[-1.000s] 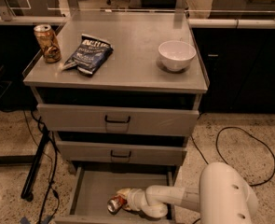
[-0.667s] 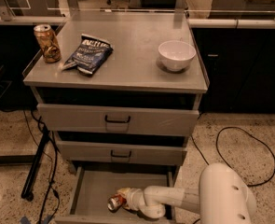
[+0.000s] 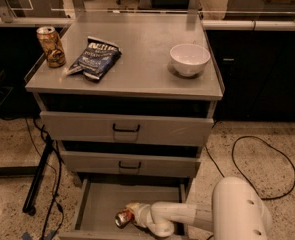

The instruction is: Place coke can into bottom drawer

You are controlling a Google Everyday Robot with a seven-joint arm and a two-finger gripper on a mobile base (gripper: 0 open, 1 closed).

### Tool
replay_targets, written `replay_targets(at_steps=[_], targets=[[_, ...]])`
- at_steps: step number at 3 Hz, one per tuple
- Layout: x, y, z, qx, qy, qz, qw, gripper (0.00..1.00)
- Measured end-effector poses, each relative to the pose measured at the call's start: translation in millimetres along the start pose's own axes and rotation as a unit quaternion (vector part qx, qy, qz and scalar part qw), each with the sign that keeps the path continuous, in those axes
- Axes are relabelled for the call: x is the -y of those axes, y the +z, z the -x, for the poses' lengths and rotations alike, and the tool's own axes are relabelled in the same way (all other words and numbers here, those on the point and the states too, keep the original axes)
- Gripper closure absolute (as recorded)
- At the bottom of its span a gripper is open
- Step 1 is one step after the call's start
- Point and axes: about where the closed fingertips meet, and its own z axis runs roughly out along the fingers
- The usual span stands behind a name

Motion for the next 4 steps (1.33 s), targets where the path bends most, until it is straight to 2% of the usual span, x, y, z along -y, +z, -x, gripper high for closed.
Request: replay_targets(at_steps=[1,2,3,4], targets=[[16.8,1.1,-9.2,0.006,-0.017,-0.018,0.9997,1.0],[22.9,2.0,-15.5,0.005,-0.038,-0.029,0.9988,1.0],[22.9,2.0,-15.5,0.005,-0.038,-0.029,0.9988,0.82],[22.9,2.0,-15.6,0.005,-0.038,-0.029,0.9988,0.57]])
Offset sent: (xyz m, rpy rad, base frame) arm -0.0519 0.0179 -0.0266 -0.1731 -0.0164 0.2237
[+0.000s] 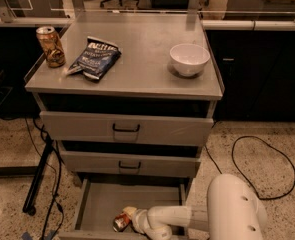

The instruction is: Place coke can into bottom drawer

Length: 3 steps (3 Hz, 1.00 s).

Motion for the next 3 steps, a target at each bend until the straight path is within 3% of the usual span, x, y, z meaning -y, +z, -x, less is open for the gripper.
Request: replay_targets(at_steps=[2,3], targets=[[0.0,0.0,0.0,0.0,0.0,0.0,1.0,0.12],[0.0,0.0,-0.1,0.0,0.0,0.0,1.0,0.0]])
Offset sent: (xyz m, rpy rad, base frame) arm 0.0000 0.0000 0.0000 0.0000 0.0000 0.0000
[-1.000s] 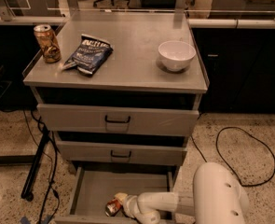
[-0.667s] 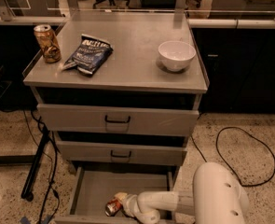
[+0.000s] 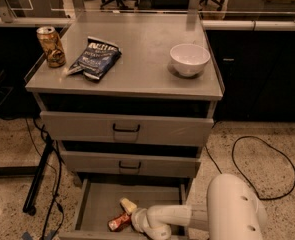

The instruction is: Place coke can into bottom drawer

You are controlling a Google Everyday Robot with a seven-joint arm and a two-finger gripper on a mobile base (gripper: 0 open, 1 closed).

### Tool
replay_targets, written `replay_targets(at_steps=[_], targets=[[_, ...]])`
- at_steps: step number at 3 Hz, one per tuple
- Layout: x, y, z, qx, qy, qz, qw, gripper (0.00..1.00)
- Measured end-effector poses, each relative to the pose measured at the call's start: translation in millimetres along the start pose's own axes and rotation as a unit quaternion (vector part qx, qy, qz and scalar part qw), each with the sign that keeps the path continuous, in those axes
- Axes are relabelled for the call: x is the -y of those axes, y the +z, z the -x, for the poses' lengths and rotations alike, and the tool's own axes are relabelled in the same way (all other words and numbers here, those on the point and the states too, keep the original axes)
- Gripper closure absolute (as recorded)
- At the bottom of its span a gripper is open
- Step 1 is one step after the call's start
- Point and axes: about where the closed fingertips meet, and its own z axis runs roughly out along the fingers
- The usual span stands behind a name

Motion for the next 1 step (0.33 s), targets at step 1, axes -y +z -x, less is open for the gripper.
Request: replay_targets(at_steps=[1], targets=[[0.0,0.0,0.0,0.0,0.0,0.0,1.0,0.0]])
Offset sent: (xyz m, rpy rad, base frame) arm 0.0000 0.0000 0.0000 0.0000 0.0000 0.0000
